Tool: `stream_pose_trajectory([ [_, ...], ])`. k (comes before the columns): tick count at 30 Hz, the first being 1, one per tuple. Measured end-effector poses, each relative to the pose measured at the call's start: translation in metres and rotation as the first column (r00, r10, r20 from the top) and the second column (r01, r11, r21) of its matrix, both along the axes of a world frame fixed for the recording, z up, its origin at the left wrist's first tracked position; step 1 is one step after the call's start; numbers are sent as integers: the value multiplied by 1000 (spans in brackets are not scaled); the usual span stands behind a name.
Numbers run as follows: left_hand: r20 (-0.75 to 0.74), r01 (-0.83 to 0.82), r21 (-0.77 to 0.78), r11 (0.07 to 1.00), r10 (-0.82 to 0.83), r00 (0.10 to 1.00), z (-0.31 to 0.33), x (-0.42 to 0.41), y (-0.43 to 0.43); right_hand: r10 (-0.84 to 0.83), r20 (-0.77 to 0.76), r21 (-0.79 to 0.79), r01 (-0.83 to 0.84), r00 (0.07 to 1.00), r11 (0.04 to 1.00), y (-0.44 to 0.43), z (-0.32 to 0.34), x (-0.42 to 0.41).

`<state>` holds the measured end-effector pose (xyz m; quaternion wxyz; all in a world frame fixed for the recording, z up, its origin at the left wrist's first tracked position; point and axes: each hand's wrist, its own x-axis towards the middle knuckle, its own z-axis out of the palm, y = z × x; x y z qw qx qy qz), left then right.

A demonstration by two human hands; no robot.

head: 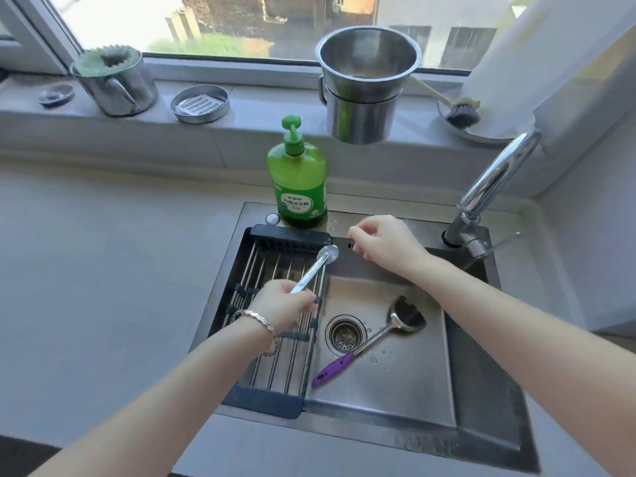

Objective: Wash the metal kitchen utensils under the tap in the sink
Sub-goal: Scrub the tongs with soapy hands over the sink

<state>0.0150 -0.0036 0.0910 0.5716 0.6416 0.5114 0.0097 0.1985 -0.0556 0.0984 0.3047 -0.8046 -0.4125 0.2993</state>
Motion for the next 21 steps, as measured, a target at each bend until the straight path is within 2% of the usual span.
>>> stream_pose_trajectory([
  [2,9,5,15,1000,-5,1000,3,4,13,-6,-25,-36,5,1000,999,40,5,9],
  [4,5,48,37,998,-49,999,4,9,25,-71,-246,-13,70,967,997,80,14,15],
  [5,11,60,44,997,-61,998,5,10,30,-111,-375,1,120,920,993,99,21,18],
  [7,39,49,28,998,-50,998,4,14,40,-173,-519,-13,195,837,981,131,35,22],
  [11,98,35,-25,999,-33,995,-1,21,56,-225,-650,-88,222,726,971,176,43,27],
  [14,72,86,0,996,-86,994,-11,23,69,-248,-725,-132,223,643,966,197,42,30],
  [18,94,105,-5,994,-104,990,-20,28,82,-280,-851,-185,245,445,952,211,43,40],
  [21,75,127,51,991,-131,989,-25,33,87,-283,-892,-230,185,352,955,212,44,46],
])
